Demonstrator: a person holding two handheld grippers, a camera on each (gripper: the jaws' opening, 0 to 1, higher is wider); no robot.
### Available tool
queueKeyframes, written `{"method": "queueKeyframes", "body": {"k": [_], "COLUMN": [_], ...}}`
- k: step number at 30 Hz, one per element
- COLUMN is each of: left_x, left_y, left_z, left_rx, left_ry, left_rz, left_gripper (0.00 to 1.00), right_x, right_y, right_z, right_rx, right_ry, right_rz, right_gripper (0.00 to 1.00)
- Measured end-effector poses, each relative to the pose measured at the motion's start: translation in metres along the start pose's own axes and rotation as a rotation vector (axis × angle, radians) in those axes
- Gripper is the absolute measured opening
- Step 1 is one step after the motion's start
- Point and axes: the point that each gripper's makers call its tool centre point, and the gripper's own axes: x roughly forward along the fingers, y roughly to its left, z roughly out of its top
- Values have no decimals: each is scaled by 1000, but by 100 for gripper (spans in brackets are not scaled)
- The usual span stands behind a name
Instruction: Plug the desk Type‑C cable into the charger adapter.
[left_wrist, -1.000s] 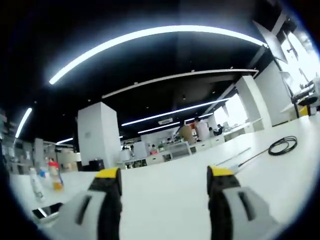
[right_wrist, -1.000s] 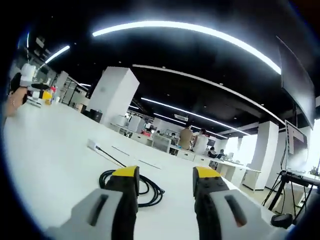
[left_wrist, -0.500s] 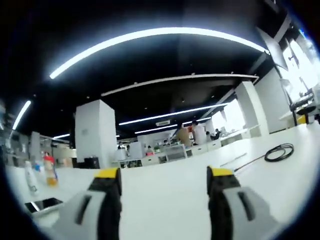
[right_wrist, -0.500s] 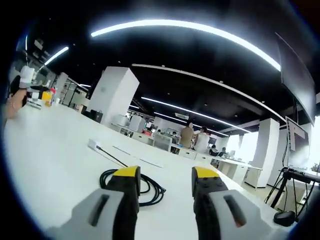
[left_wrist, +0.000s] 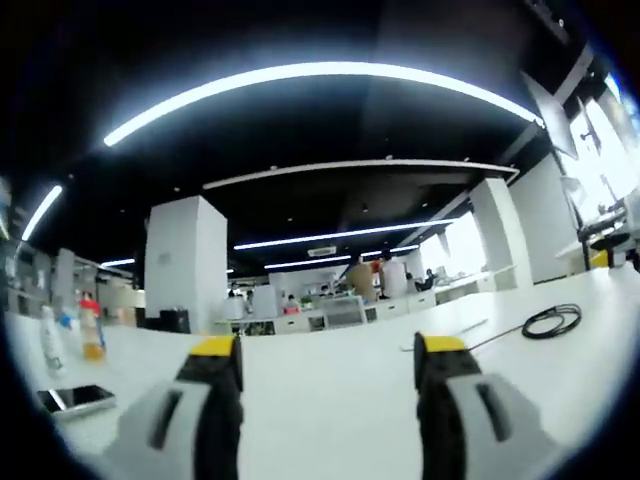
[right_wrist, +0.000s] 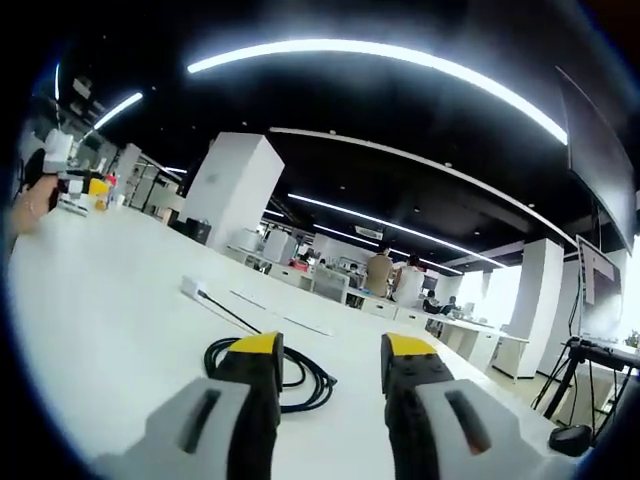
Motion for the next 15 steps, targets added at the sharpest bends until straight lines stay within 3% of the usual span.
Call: {"method": "queueKeyframes", "body": {"k": [9,15], "left_x": [1,1], "left_y": [5,4], "left_z": [-1,-3], "left_rx": [-136,-133], "left_ry": [-16,-3], "left_rz": [-21,-18], "left_gripper": [68,68], "right_x": [0,-1], "right_y": [3,3], "right_z": [2,4], "right_rx": [-7,-11], "right_ry": [-8,-14], "right_rz": [19,25], "right_gripper": [38,38]}}
